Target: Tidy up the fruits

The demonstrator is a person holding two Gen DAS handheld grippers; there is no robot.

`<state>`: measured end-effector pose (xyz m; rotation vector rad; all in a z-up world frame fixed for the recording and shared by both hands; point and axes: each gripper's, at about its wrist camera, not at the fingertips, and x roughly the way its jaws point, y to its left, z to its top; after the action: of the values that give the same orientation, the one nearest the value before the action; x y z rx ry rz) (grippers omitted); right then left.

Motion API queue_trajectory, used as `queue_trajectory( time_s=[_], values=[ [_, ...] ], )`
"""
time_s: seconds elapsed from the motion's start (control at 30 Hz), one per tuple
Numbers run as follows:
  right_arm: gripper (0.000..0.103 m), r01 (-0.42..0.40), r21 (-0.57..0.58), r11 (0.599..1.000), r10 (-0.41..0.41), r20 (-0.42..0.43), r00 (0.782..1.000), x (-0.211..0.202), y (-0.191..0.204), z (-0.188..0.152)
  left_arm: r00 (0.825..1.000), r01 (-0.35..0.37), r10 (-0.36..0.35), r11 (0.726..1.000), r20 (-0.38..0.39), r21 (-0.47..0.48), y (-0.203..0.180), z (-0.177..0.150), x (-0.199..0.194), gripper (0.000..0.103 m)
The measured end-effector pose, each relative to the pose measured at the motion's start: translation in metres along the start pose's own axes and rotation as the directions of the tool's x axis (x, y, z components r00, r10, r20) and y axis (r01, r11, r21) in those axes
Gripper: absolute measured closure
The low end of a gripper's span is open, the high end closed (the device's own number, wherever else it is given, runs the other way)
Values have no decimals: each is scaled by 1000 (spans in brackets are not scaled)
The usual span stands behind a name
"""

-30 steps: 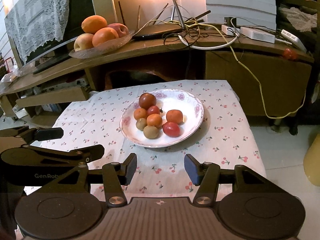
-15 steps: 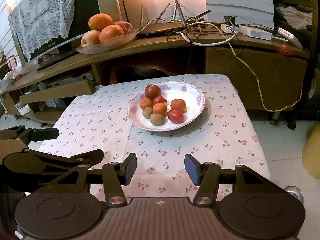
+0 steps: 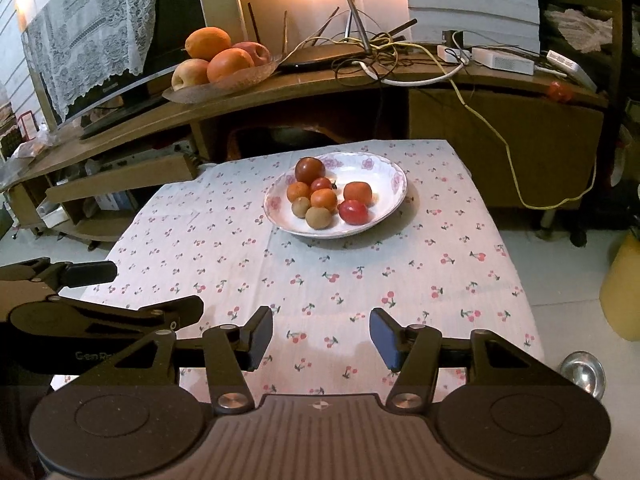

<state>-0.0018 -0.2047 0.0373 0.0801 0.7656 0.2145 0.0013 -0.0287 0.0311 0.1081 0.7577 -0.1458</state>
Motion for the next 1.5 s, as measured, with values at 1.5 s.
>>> queue_trajectory(
  time_s=[1.5],
  values=[
    [46, 2, -47, 999, -4, -39, 999, -11, 17, -28, 999, -35, 35, 999, -12, 22, -4, -27, -22, 0]
  ],
)
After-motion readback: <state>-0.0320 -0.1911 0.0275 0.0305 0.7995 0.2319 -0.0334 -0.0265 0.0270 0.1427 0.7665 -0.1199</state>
